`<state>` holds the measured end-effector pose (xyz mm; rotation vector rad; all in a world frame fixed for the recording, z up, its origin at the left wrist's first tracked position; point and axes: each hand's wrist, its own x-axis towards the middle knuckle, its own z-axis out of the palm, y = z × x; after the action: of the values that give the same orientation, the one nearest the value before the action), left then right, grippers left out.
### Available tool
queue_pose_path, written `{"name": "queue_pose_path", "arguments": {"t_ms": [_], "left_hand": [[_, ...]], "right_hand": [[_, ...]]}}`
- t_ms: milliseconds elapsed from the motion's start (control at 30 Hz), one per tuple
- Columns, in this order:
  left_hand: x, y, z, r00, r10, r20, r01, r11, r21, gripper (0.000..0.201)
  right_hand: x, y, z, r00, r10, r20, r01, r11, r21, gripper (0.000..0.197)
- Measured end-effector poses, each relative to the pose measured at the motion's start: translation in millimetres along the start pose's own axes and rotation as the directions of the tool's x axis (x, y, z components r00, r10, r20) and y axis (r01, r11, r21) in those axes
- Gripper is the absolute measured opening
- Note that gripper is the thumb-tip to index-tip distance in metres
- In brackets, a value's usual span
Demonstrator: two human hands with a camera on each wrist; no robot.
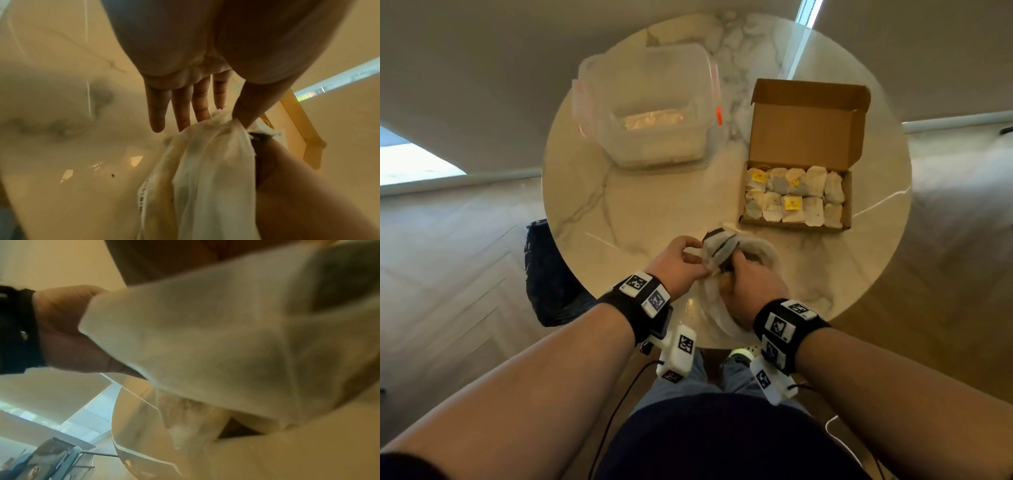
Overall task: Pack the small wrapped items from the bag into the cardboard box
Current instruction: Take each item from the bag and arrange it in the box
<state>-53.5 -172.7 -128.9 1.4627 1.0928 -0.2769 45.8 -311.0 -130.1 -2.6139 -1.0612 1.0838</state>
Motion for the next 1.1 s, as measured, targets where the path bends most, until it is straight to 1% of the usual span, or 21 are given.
{"name": "queue_pose_path", "arguments": {"t_ms": [33, 67, 133, 167, 233, 267, 300, 333, 367, 433, 467, 500, 533, 600, 633, 700, 867, 1100], "left_hand": [[1, -1, -1, 0.999, 0.027, 0.025, -0.028, 0.998, 0.048, 0.049], [2, -2, -2, 0.998, 0.058, 0.038, -0.062, 0.988, 0.144, 0.05], [5, -4, -5, 0.991, 0.135, 0.01, -0.13, 0.926, 0.354, 0.039], [6, -5, -6, 0.986, 0.168, -0.013, -0.147, 0.898, 0.415, 0.03], [8, -3, -9, 0.983, 0.178, -0.038, -0.139, 0.87, 0.474, 0.013], [10, -2, -10, 0.987, 0.158, -0.026, -0.126, 0.867, 0.482, 0.006], [12, -1, -11, 0.991, 0.131, -0.012, -0.11, 0.875, 0.472, 0.004], [13, 0, -11, 0.995, 0.101, -0.006, -0.088, 0.894, 0.44, 0.005], [16, 0, -11, 0.998, 0.067, -0.009, -0.059, 0.93, 0.362, 0.007], [18, 0, -9, 0.999, -0.028, -0.028, 0.031, 0.995, 0.093, 0.009], [18, 0, -9, 0.996, -0.084, -0.024, 0.083, 0.995, -0.056, 0.011], [18, 0, -9, 0.99, -0.137, -0.01, 0.133, 0.973, -0.19, 0.013], [18, 1, -10, 0.984, -0.176, 0.004, 0.17, 0.943, -0.286, 0.015], [21, 0, -12, 0.977, -0.213, 0.022, 0.203, 0.891, -0.406, 0.019], [21, 0, -14, 0.976, -0.217, 0.029, 0.207, 0.873, -0.441, 0.021], [24, 0, -17, 0.975, -0.222, 0.027, 0.209, 0.864, -0.459, 0.022], [29, -4, -23, 0.973, -0.228, 0.024, 0.217, 0.88, -0.422, 0.019], [37, 2, -28, 0.977, -0.215, -0.005, 0.196, 0.9, -0.388, 0.014]], "right_hand": [[0, -2, 1, 1.0, 0.001, 0.005, -0.001, 1.0, 0.001, 0.056], [0, -5, 2, 1.0, 0.001, 0.014, -0.001, 1.0, 0.0, 0.055], [1, -7, 1, 1.0, -0.013, 0.015, 0.013, 1.0, -0.001, 0.053], [3, -7, 0, 1.0, -0.027, 0.002, 0.027, 1.0, -0.004, 0.052], [6, -6, -2, 0.998, -0.052, -0.021, 0.052, 0.998, -0.036, 0.05], [7, -5, -3, 0.998, -0.063, -0.025, 0.061, 0.996, -0.063, 0.05], [8, -5, -3, 0.997, -0.071, -0.025, 0.068, 0.994, -0.082, 0.052], [9, -4, -3, 0.997, -0.077, -0.024, 0.074, 0.993, -0.09, 0.054], [10, -4, -3, 0.996, -0.084, -0.023, 0.082, 0.993, -0.088, 0.058], [11, -4, -2, 0.995, -0.099, -0.025, 0.097, 0.992, -0.077, 0.065], [12, -4, -3, 0.995, -0.101, -0.027, 0.098, 0.992, -0.073, 0.066], [14, -3, -4, 0.994, -0.102, -0.031, 0.1, 0.992, -0.071, 0.066], [14, -2, -6, 0.994, -0.104, -0.038, 0.101, 0.993, -0.064, 0.065], [16, -1, -10, 0.993, -0.103, -0.057, 0.102, 0.994, -0.031, 0.064], [16, -1, -12, 0.993, -0.102, -0.062, 0.101, 0.995, -0.017, 0.066], [16, -1, -13, 0.993, -0.103, -0.06, 0.102, 0.995, -0.021, 0.066], [17, -4, -19, 0.996, -0.083, -0.027, 0.082, 0.996, -0.035, 0.059], [6, 0, -37, 0.996, -0.068, -0.057, 0.068, 0.998, -0.005, 0.055]]}}
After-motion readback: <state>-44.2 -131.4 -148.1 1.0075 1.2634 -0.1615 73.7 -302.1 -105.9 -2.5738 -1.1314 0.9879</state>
